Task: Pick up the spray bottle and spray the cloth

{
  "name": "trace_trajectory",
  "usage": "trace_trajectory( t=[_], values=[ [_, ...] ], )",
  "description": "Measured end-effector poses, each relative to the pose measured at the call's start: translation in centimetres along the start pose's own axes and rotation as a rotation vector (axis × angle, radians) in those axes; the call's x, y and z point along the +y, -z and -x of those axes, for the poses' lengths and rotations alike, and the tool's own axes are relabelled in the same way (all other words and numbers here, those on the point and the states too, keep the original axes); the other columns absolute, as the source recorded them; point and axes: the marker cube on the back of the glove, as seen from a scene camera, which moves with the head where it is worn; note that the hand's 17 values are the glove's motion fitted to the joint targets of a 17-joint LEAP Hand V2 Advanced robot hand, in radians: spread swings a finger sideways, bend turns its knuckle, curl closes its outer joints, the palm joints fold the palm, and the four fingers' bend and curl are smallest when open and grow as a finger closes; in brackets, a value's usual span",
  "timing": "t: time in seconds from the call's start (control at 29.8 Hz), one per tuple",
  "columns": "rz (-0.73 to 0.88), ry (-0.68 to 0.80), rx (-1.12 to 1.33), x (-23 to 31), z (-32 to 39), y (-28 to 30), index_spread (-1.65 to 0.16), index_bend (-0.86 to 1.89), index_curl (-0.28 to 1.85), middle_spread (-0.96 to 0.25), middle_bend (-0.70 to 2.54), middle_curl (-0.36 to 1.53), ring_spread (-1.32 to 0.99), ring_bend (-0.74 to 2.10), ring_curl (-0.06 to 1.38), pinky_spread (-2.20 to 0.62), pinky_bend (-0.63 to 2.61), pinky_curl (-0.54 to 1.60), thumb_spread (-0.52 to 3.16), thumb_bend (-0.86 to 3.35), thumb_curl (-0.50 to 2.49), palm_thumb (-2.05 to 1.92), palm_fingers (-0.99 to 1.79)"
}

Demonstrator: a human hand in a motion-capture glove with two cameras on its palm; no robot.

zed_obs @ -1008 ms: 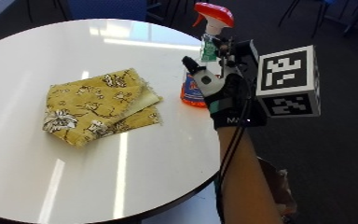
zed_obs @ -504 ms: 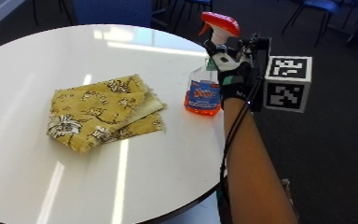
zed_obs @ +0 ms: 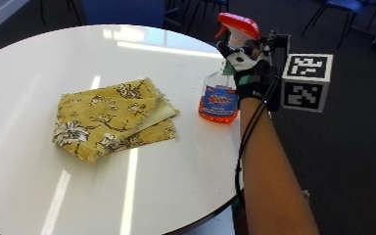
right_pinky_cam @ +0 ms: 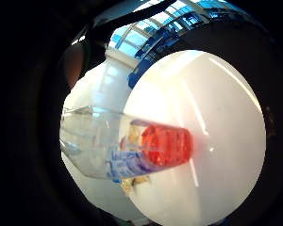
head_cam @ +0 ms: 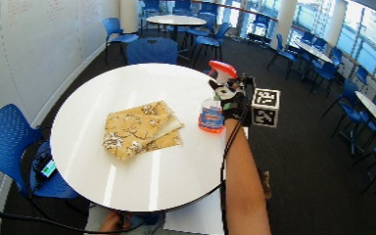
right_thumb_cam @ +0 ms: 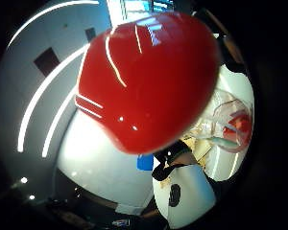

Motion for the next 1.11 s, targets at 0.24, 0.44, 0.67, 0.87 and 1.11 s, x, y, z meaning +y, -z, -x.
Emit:
trace_trajectory(
  t=[0.24, 0.44, 0.67, 0.87, 1.11],
  values=[
    [0.114, -0.101, 0.000, -0.6, -0.2, 0.2, -0.26, 0.01, 0.16, -0.20, 0.50, 0.43, -0.16, 0.60, 0.40, 0.12, 0.20, 0.30, 0.80, -0.04, 0.33, 0.67, 0.66],
    [0.270, -0.201, -0.033, -1.0, 0.1, 0.3, -0.22, 0.04, 0.13, -0.18, 0.49, 0.43, -0.14, 0.61, 0.40, 0.13, 0.21, 0.32, 0.78, -0.03, 0.34, 0.68, 0.59],
    [0.346, -0.201, 0.058, -1.6, 0.7, 0.5, -0.21, 0.10, 0.14, -0.17, 0.48, 0.42, -0.13, 0.59, 0.39, 0.15, 0.19, 0.32, 0.76, -0.01, 0.35, 0.72, 0.57],
    [0.408, -0.192, 0.125, -2.3, 1.0, 0.5, -0.28, 0.21, 0.19, -0.21, 0.57, 0.44, -0.17, 0.58, 0.37, 0.13, 0.09, 0.27, 0.76, 0.05, 0.41, 0.90, 0.84],
    [0.365, -0.178, 0.136, -3.0, 1.7, 0.5, -0.30, 0.40, 0.31, -0.23, 0.45, 0.42, -0.19, 0.46, 0.35, -0.01, 0.20, 0.28, 0.57, 0.00, 0.49, 0.96, 1.09]
  ],
)
